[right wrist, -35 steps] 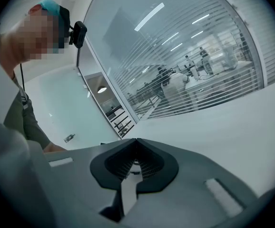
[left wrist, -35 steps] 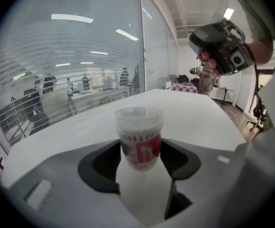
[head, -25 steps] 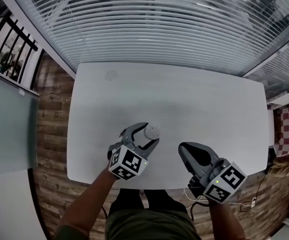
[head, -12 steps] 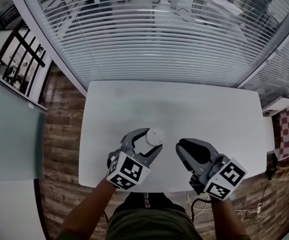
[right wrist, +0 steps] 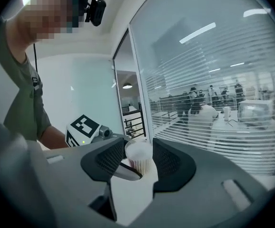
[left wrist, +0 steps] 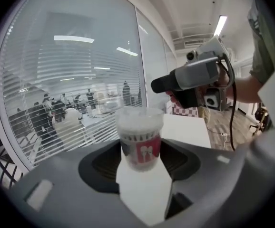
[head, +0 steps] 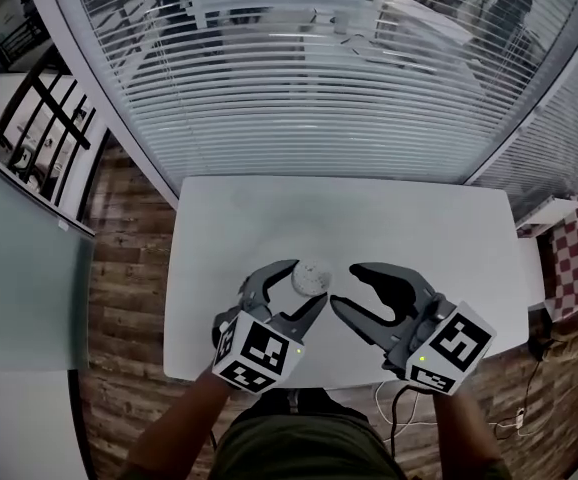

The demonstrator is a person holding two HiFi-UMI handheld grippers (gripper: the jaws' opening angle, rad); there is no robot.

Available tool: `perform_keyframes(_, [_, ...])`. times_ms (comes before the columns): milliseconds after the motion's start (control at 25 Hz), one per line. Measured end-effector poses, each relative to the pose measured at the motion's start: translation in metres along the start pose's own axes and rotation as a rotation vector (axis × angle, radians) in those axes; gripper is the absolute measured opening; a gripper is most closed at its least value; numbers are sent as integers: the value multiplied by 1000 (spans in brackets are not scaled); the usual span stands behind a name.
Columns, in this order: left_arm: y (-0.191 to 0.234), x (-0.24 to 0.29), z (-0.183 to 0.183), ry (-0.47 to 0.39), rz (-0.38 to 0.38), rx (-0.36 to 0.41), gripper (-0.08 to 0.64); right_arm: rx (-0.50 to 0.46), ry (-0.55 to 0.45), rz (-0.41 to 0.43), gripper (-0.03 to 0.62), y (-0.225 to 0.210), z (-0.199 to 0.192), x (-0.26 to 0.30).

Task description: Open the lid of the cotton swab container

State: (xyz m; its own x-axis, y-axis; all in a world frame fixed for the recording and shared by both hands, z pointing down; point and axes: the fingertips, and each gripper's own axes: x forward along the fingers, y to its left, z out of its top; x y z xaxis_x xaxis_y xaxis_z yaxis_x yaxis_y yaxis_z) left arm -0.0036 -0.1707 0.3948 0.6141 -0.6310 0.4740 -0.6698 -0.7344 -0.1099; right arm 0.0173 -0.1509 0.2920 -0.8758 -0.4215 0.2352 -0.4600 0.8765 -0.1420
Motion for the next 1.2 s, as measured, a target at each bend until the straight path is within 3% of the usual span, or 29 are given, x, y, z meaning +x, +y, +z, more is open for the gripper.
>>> perform_keyframes(120, [-1, -4, 3, -5, -1, 7, 261, -51, 51, 37, 231, 9, 2, 9])
perform_keyframes(480, [-11, -19, 8, -8, -16, 28, 262, -141, 171, 99, 294, 28, -2, 32])
perform_keyframes(840, [-11, -24, -2, 10, -24, 39, 261, -152, 264, 120, 296, 32, -18, 54])
perform_keyframes(1200, [-5, -28, -9, 18, -32, 41, 262, -104, 282, 126, 295, 31, -28, 70])
